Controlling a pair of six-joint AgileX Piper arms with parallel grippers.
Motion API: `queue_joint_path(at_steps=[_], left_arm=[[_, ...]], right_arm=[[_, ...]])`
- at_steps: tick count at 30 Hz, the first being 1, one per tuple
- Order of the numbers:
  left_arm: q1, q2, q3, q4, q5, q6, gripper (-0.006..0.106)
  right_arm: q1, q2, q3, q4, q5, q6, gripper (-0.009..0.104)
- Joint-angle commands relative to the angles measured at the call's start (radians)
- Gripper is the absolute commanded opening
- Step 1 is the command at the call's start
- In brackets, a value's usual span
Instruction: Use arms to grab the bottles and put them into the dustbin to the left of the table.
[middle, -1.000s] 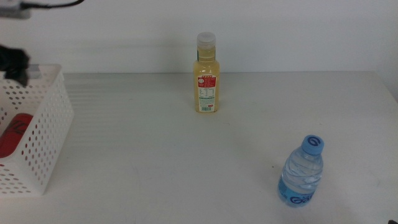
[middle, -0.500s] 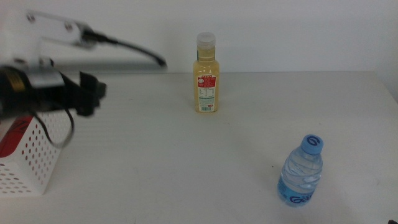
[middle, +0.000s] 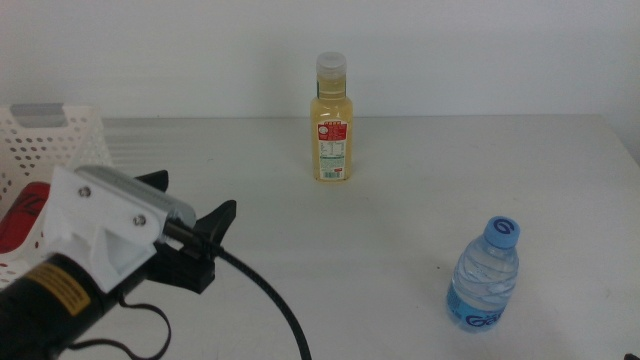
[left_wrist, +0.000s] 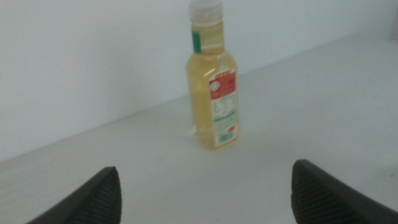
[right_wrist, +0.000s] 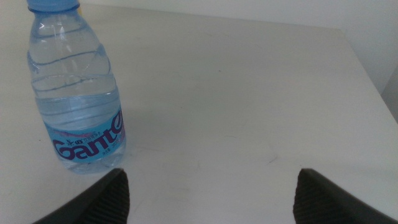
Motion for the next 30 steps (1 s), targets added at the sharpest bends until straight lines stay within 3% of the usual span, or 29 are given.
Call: queue_joint_path(at_steps=[1, 10, 22, 25, 30], left_arm=[[-0.015, 0.014, 0.011, -0.009, -0.206, -0.044, 0.09], [-0.016, 0.202, -0.002, -0.001, -0.382, -0.131, 0.09], [-0.026, 0.533, -0.312, 0.054, -0.368, -0.193, 0.09], [-0.049, 0.617, -0.397, 0.009, -0.368, -0.189, 0.09], [-0.108, 0.731, -0.529, -0.143, -0.343, -0.08, 0.09]], right_arm=[[-0.005, -0.027, -0.008, -0.007, -0.052, -0.005, 0.079], [-0.005, -0.027, -0.008, -0.007, -0.052, -0.005, 0.079], [-0.005, -0.027, -0.008, -0.007, -0.052, -0.005, 0.079], [-0.005, -0.027, -0.008, -0.007, -0.052, -0.005, 0.079], [-0.005, -0.027, -0.008, -0.007, -0.052, -0.005, 0.079]])
